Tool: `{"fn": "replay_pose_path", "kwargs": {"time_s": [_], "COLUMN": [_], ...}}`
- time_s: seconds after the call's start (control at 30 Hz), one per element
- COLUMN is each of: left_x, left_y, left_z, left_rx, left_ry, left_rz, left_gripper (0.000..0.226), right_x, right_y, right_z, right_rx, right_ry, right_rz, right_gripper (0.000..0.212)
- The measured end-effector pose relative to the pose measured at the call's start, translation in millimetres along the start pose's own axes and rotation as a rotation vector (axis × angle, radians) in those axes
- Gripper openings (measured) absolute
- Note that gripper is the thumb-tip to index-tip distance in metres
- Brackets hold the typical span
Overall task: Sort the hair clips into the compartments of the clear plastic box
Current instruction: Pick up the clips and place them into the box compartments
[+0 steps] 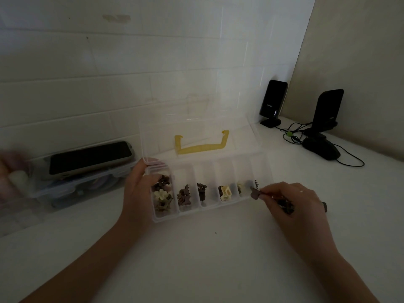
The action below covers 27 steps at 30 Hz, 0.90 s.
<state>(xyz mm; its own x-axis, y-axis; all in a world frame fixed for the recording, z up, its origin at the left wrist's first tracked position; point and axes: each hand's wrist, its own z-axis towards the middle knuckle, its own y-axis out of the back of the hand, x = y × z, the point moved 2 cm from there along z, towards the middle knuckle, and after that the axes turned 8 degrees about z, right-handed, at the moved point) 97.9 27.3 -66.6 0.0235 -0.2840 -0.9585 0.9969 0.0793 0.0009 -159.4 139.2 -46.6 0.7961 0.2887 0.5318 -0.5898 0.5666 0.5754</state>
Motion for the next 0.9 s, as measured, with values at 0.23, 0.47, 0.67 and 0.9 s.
{"fn": "replay_pose_path", "kwargs": {"time_s": [0.23,0.47,0.67,0.9], "left_x": [-1.7,3.4,5.6,6.2], "left_y": [0.4,1.6,2.0,1.7], "left_z": [1.5,5.9,8.3,8.1], "left_rx": [0.051,0.069,0.082,0.094], "left_ry": [0.033,0.038,0.018,-0.001], "left_rz": [-0.084,-0.095,-0.094,-0.087], "left_gripper": [0.020,0.029,0.038,0.035], "right_x": [0.5,3.8,-1.4,-7.3], "right_y": [9.3,7.4,5.2,5.2], "right_z": [-0.4,0.1,-0.2,0.8], "right_rx": [-0.177,-0.176,-0.167,-0.178], "right_ry": [-0.125,-0.128,-0.178,-0.233], "right_rz": [-0.114,-0.140,-0.181,-0.202], "right_gripper": [0.010,0.010,0.008,0.007]}}
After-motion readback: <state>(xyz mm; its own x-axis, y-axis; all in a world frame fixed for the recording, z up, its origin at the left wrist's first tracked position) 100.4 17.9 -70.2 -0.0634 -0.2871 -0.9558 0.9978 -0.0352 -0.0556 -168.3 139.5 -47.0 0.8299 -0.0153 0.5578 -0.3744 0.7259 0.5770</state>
